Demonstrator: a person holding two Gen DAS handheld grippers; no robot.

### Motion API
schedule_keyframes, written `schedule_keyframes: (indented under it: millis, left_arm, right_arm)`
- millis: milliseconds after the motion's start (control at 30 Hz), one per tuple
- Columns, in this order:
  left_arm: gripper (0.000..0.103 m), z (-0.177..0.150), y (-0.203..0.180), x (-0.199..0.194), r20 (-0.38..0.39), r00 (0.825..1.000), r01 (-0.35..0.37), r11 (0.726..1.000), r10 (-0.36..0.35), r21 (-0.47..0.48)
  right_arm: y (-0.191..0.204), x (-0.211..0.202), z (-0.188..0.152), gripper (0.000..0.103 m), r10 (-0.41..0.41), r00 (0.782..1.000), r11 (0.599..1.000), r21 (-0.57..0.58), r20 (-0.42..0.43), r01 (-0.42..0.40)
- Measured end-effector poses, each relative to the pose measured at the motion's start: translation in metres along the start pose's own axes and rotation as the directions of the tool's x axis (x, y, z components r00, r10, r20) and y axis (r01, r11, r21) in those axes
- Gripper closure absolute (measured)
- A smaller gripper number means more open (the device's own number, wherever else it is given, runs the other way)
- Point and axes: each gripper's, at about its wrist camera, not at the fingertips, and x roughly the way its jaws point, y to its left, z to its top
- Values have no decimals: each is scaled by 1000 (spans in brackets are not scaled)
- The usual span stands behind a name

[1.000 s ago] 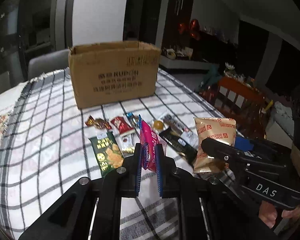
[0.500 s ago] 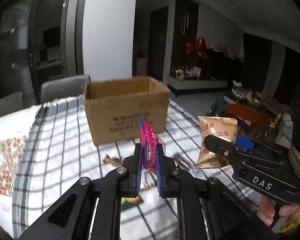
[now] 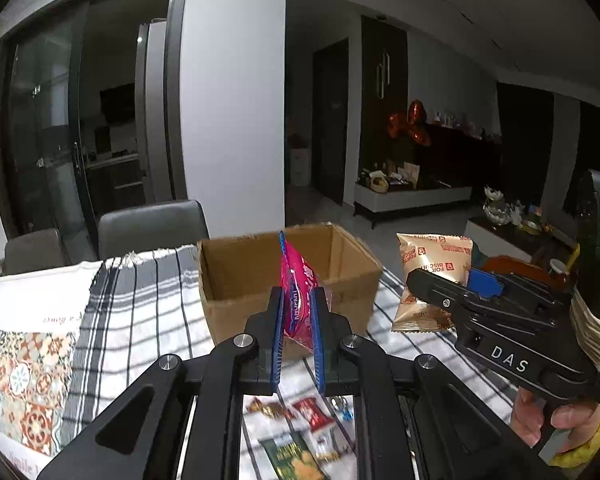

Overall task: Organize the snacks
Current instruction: 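Carry both packets over the cardboard box and open both tools to drop them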

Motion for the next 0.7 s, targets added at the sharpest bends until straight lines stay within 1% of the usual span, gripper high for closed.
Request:
schedule_keyframes:
  millis: [133, 300, 433, 600, 700]
  left_arm:
    - [89, 15, 6, 17, 2, 1000, -9, 1000, 9, 6]
    - [89, 31, 15, 43, 17, 999, -28, 999, 28, 22]
    - [89, 40, 23, 67, 14, 999, -32, 999, 32, 25]
    - [89, 42, 33, 98, -9, 998, -61, 998, 61, 11]
    - [81, 43, 36, 113, -22, 995, -96, 995, 96, 11]
  right_arm:
    - [0, 19, 18, 60, 11, 1000, 1000, -15, 6, -11]
    - [-9, 48, 35, 60, 1, 1000, 999, -32, 0, -1]
    - [-15, 73, 44, 60, -3, 1000, 999, -37, -10, 3]
    - [-18, 104, 47, 60, -26, 999, 998, -56, -31, 24]
    - [-22, 120, 47, 57, -30, 998, 998, -63, -61, 26]
